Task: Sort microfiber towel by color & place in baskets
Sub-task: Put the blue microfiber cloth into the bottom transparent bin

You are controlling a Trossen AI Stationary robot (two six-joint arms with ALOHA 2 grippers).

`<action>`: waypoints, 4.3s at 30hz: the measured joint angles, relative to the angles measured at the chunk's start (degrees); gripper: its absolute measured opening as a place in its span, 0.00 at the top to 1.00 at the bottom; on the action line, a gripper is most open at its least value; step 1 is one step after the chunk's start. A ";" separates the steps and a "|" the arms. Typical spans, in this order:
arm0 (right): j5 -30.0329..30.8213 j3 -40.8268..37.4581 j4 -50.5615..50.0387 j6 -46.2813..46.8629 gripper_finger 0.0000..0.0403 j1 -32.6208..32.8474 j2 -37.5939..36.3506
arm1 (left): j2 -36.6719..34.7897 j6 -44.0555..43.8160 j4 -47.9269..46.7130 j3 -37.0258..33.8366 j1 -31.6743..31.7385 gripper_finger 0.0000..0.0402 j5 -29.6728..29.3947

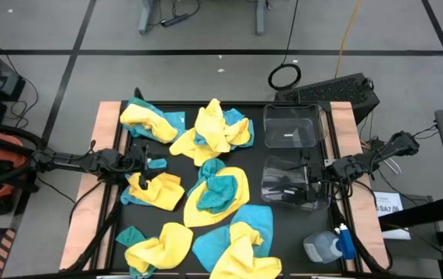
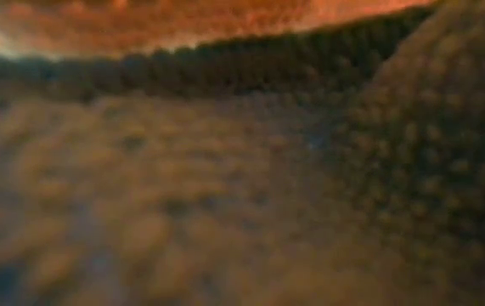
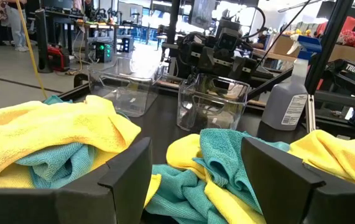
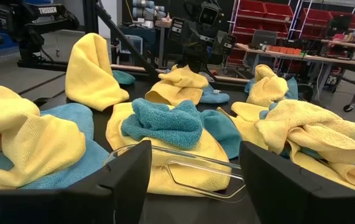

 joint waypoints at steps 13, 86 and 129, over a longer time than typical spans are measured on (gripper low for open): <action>0.09 0.00 11.56 5.46 0.42 0.00 0.01 | 0.00 0.00 0.02 0.00 -0.02 0.38 0.00; -18.74 77.85 -40.39 -24.88 0.99 -13.34 88.09 | 0.00 0.00 -0.19 0.00 0.00 0.38 0.00; -18.35 59.13 -83.03 10.20 1.00 -11.78 60.57 | 0.00 0.00 -0.24 0.01 0.00 0.38 0.00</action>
